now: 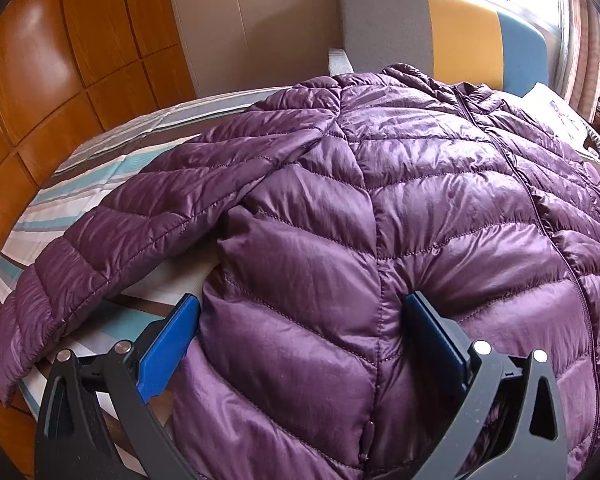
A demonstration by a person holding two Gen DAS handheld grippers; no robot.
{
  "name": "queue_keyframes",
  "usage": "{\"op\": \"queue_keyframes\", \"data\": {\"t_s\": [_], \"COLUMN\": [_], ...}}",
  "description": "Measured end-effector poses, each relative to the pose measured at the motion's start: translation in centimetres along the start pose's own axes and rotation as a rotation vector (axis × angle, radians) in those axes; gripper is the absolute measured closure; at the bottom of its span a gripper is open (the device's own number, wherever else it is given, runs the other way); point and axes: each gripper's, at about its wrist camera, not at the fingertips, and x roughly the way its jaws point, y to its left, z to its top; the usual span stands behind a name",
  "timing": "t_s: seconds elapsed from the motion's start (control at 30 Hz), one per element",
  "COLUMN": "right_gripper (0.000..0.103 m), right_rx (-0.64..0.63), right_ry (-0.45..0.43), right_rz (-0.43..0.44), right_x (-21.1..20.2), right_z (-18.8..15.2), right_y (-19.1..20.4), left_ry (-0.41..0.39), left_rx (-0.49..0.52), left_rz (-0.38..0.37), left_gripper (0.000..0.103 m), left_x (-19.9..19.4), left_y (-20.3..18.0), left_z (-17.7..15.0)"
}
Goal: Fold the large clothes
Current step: 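Grasp the sleeve cuff of the purple jacket with the right gripper, then fold the held sleeve across the jacket body and open the right gripper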
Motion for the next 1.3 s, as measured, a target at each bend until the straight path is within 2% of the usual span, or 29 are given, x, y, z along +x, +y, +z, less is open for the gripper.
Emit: {"op": "queue_keyframes", "data": {"t_s": [0.13,0.37,0.47,0.73,0.83,0.9,1.0,1.03,1.07,1.13,1.23,1.3], "right_gripper": [0.098,0.098,0.098,0.098,0.089,0.089,0.088,0.081,0.061,0.046,0.046,0.050], "right_rx": [-0.187,-0.487,-0.660,-1.096,-1.218,-1.222,-1.158,-1.127,-1.101,-1.019,-0.838,-0.683], "right_ry": [-0.043,-0.073,-0.113,-0.271,-0.220,-0.222,-0.167,-0.154,-0.148,-0.150,-0.084,-0.037], "right_rz": [0.067,0.187,0.216,0.327,0.395,0.423,0.506,0.520,0.524,0.523,0.516,0.443], "right_x": [-1.8,-4.1,-5.2,-8.8,-9.0,-9.5,-10.1,-10.3,-10.4,-10.5,-9.7,-8.4], "right_z": [-1.0,-5.4,-7.7,-15.0,-16.9,-17.0,-15.6,-15.0,-14.9,-13.8,-11.6,-9.8], "right_y": [6.6,17.7,22.1,29.4,30.2,29.6,28.3,27.4,26.6,24.7,21.6,19.1], "left_ry": [0.006,0.009,0.012,0.016,0.018,0.017,0.017,0.017,0.017,0.019,0.006,-0.027], "left_rx": [-0.014,-0.024,-0.029,-0.037,-0.041,-0.041,-0.040,-0.039,-0.037,-0.035,-0.022,-0.013], "left_rz": [-0.020,-0.034,-0.040,-0.052,-0.057,-0.056,-0.054,-0.053,-0.052,-0.047,-0.047,-0.080], "left_gripper": [0.002,0.002,0.002,0.002,0.002,0.002,0.002,0.002,0.002,0.002,0.002,0.002], "left_x": [0.1,0.1,0.2,0.3,0.3,0.3,0.4,0.3,0.3,0.2,-0.4,-1.2], "left_y": [0.3,0.4,0.5,0.7,0.8,0.8,0.8,0.8,0.8,0.7,0.3,-0.4], "left_z": [-0.1,-0.2,-0.2,-0.1,-0.2,-0.2,-0.2,-0.2,-0.2,0.0,0.8,2.1]}}
